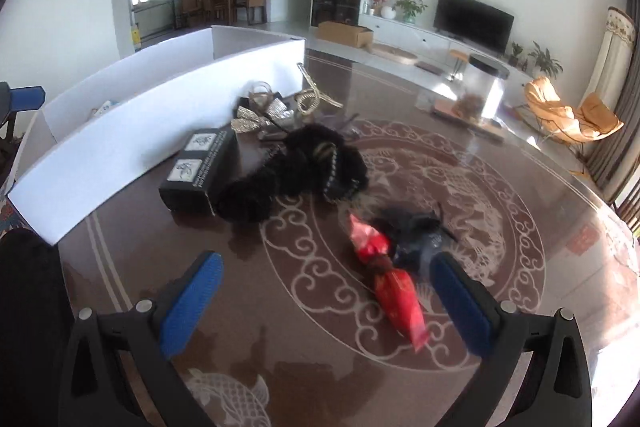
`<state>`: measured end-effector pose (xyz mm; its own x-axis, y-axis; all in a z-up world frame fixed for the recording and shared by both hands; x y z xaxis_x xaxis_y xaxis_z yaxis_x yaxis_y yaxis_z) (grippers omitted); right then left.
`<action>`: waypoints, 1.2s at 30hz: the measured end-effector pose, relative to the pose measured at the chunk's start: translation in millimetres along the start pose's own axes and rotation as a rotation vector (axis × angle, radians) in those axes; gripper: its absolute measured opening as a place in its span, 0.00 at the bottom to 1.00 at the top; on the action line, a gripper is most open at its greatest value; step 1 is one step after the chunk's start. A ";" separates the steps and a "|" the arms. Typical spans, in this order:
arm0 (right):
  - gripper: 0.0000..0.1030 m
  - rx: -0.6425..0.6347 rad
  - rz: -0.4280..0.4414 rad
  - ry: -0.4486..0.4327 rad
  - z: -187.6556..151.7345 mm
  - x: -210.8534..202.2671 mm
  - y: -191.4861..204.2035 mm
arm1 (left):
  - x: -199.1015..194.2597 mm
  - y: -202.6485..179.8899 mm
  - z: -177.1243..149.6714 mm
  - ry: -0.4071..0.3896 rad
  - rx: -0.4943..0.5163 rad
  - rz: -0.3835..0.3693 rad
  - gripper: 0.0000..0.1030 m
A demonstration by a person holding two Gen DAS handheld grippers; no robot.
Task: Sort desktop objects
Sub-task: 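Return both tools to the table and approach the red candy snack with the right tool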
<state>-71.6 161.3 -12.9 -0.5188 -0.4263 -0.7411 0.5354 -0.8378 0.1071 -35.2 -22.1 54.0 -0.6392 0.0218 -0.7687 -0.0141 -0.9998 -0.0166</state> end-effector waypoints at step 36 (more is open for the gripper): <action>1.00 0.187 -0.034 0.072 -80.8 8.6 -59.5 | 121.6 -26.2 -72.7 0.105 0.065 0.251 1.00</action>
<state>-54.1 235.1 -79.2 -0.4820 -0.3770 -0.7909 0.3818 -0.9028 0.1977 -56.7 6.7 -85.5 -0.5460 -0.2302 -0.8055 0.0830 -0.9716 0.2214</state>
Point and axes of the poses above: each gripper's, at about its wrist camera, not at the fingertips, and x roughly the way its jaws point, y to its left, z to its top, the point moved 7 cm from there along x, roughly the way its jaws point, and after that the axes turned 15 degrees about z, right-handed, at the moved point
